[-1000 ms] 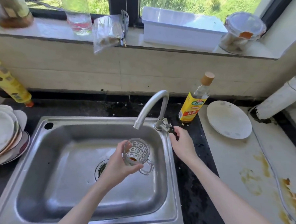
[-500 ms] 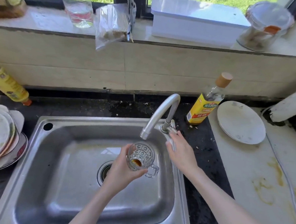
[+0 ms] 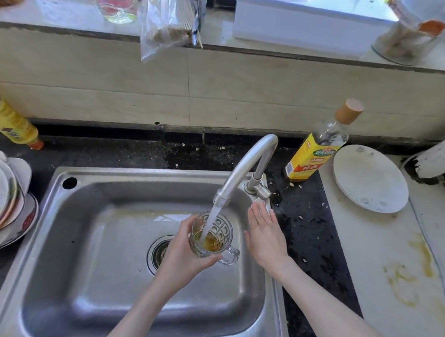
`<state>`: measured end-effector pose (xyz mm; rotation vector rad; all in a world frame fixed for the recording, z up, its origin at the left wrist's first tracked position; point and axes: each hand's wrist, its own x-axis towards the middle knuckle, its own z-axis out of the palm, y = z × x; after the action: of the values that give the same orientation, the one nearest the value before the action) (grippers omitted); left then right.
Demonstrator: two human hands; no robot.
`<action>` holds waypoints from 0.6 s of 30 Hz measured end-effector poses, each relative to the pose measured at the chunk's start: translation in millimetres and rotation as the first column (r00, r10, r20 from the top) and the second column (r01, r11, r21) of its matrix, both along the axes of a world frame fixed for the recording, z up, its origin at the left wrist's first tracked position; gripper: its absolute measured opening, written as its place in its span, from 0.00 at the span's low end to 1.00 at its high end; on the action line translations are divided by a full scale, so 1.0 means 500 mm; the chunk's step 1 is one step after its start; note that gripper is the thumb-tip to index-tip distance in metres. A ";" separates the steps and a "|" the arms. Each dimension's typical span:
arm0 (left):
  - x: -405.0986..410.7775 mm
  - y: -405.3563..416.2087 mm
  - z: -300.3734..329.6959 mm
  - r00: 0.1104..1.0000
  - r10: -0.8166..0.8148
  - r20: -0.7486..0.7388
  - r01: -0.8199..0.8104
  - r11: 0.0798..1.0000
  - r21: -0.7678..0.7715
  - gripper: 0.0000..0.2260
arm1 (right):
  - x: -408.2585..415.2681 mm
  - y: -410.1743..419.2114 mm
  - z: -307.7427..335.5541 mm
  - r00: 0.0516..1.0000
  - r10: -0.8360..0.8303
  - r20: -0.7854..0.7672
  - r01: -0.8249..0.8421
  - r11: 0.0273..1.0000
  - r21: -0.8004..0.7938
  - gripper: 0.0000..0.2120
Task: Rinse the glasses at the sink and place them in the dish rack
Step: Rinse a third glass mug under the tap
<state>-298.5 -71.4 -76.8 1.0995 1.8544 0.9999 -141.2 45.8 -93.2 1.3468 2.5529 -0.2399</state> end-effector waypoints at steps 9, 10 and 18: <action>0.008 -0.006 -0.020 0.998 -0.037 0.046 0.036 0.999 0.033 0.34 | -0.004 -0.004 0.005 0.999 -0.028 0.016 0.029 0.998 -0.048 0.28; 0.008 -0.008 -0.022 0.998 -0.037 0.041 0.036 0.999 0.034 0.34 | -0.005 -0.005 0.004 0.999 -0.034 0.010 0.035 0.998 -0.056 0.28; 0.014 -0.011 -0.019 0.999 -0.019 0.040 0.018 1.000 0.018 0.34 | -0.001 0.002 0.005 0.999 -0.039 0.020 0.041 0.996 -0.075 0.28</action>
<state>-291.6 -77.1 -86.2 1.0971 1.8038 1.0221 -142.0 46.5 -90.6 1.3669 2.4777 -0.3271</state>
